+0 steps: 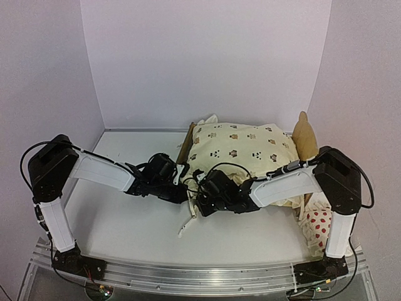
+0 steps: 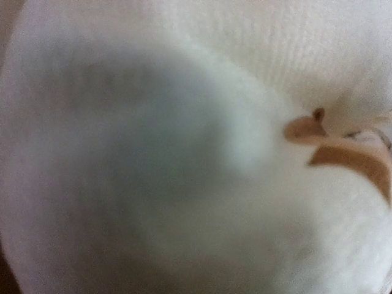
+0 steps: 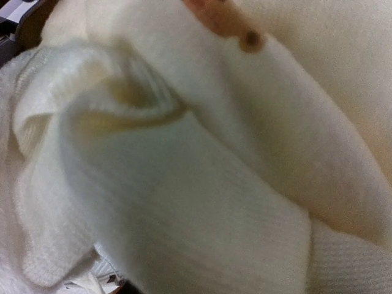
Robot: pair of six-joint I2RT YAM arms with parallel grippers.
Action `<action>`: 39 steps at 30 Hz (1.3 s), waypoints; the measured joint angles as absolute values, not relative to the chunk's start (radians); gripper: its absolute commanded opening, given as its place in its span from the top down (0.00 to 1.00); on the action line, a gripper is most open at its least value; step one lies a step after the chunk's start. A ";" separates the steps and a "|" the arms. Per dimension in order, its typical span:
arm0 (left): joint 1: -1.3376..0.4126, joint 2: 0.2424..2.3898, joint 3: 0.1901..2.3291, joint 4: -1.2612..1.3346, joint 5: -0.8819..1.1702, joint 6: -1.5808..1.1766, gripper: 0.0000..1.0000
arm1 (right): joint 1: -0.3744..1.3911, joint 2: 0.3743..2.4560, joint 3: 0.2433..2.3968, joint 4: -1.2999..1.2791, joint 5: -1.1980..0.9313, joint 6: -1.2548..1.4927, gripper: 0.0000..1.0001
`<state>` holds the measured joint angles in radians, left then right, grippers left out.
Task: Set up the pet bed
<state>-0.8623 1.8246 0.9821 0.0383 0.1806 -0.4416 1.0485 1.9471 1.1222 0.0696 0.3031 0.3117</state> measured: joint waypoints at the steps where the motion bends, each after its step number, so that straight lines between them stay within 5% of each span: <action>1: -0.862 1.826 0.982 0.038 0.181 -0.442 1.00 | 1.048 1.949 1.124 0.071 0.303 0.314 0.70; 10: -0.862 1.836 0.989 0.044 0.182 -0.442 1.00 | 1.048 1.984 1.141 0.122 0.291 0.326 0.73; 17: -0.862 1.836 0.989 0.044 0.184 -0.442 0.99 | 1.049 1.995 1.141 0.142 0.289 0.333 1.00; 26: -0.866 1.829 0.989 0.037 0.182 -0.448 0.61 | 1.049 1.995 1.138 0.147 0.297 0.337 1.00; 39: -0.886 1.645 0.927 -0.119 0.120 -0.440 0.52 | 1.049 1.983 1.111 0.168 0.305 0.354 1.00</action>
